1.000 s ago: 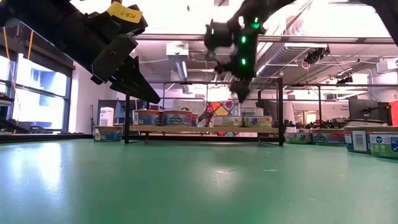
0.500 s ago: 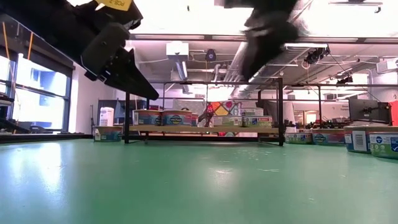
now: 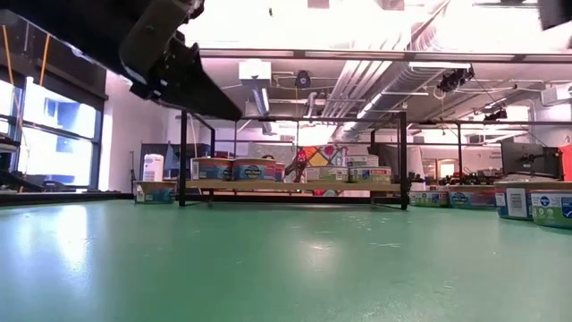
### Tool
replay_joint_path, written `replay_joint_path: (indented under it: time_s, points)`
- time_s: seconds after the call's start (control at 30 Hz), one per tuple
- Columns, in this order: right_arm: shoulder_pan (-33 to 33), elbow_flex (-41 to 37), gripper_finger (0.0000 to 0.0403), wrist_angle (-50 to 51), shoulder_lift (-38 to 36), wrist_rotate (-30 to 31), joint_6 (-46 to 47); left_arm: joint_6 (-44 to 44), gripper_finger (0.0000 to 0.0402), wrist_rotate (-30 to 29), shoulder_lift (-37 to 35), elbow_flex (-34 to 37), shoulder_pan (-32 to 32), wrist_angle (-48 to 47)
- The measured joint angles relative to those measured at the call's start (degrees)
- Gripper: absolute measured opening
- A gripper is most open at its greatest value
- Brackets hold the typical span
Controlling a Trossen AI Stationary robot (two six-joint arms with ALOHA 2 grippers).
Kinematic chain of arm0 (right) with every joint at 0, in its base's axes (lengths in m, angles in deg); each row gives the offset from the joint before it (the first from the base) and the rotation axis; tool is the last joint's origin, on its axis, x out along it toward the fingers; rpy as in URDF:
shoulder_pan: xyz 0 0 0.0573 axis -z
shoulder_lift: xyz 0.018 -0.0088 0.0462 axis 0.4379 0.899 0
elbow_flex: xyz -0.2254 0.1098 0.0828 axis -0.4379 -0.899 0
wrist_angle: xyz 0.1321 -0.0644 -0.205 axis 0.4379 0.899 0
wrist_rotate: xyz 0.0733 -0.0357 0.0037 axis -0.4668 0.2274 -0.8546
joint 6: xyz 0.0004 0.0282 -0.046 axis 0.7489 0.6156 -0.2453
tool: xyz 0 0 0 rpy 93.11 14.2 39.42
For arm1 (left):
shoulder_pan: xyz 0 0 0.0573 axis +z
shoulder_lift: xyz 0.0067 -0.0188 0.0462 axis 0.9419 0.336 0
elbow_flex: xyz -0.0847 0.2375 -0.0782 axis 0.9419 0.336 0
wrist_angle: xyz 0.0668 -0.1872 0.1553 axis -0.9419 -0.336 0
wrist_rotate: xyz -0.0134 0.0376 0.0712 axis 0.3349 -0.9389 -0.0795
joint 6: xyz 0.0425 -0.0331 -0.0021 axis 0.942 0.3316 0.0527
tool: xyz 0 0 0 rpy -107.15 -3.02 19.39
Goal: Stack canned seafood by type on shelf
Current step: Stack the blue pink tuna can on top of the other blue pink tuna can on the shelf
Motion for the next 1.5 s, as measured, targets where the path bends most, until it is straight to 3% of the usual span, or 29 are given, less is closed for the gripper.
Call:
replay_joint_path:
  time_s: [0.27,0.53,0.8,1.2,1.4,1.5]
  points:
    - [-6.67,-14.67,0.0206,-12.0,-14.61,10.59,13.26,3.86,0.0,4.23,0.0,0.0,2.15,3.09]
    - [-0.98,-24.55,0.0199,-14.28,-19.27,10.94,20.76,3.47,0.0,4.49,0.0,0.0,4.7,3.22]
    - [10.12,-28.85,0.0199,-13.24,-19.27,16.21,15.9,2.63,0.0,5.85,0.0,0.0,5.01,3.25]
    - [28.65,-30.48,0.0199,-15.17,-19.34,13.76,0.0,1.6,0.0,5.85,0.0,0.0,5.01,3.16]
    - [31.09,-29.85,0.019,-15.38,-21.39,9.53,-7.89,1.19,0.0,5.85,0.0,0.0,5.01,3.05]
    - [30.61,-29.52,0.0174,-15.65,-24.88,10.2,-8.22,1.14,0.0,5.85,0.0,0.0,5.01,3.03]
